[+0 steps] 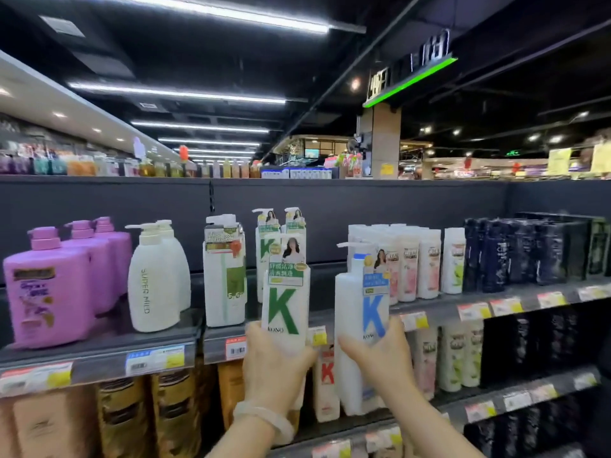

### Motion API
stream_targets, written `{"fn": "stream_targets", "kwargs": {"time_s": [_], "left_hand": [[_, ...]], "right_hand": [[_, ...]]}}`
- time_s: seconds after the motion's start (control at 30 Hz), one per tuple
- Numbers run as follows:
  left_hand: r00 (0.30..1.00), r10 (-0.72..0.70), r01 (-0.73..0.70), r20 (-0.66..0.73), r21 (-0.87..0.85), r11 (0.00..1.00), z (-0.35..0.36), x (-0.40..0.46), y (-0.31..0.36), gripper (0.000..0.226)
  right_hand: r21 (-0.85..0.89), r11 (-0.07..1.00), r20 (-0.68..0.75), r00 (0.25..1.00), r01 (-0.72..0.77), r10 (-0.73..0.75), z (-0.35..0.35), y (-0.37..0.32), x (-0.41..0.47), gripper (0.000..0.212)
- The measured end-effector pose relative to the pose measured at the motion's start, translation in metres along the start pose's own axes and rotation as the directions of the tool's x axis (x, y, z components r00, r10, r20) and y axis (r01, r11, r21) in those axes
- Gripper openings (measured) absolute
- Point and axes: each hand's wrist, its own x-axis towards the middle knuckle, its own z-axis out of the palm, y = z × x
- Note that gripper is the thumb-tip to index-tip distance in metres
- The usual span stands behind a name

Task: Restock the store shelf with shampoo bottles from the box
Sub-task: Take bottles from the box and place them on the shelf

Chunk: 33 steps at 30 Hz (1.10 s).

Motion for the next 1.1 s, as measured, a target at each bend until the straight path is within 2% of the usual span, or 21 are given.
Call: {"fn": "stream_targets", "kwargs": {"time_s": [0.2, 0.3, 0.6, 0.83, 1.1], "left_hand": [[0.995, 0.093, -0.091, -0.047, 0.029, 0.995, 0.029, 0.053, 0.001, 0.053], [0.989, 0.119, -0.117, -0.082, 0.034, 0.993, 0.043, 0.072, 0.006, 0.054], [0.982, 0.077, -0.065, -0.17, 0.076, 0.995, 0.074, 0.099, 0.005, 0.054], [0.973, 0.043, -0.023, -0.225, 0.093, 0.995, 0.09, 0.107, 0.003, 0.054], [0.972, 0.044, -0.037, -0.232, 0.033, 0.999, 0.114, 0.122, -0.008, 0.051]], "right_hand": [[0.027, 0.994, 0.018, 0.995, 0.102, -0.102, 0.014, 0.002, 0.081, 0.044], [0.044, 0.989, -0.016, 0.99, 0.143, -0.142, 0.026, -0.002, 0.119, 0.044], [0.064, 0.978, 0.007, 0.98, 0.198, -0.199, 0.071, 0.017, 0.214, 0.048], [0.044, 0.982, -0.077, 0.98, 0.186, -0.183, 0.098, 0.044, 0.246, 0.05], [-0.041, 0.988, -0.058, 0.986, 0.151, -0.154, 0.097, 0.05, 0.246, 0.048]]}}
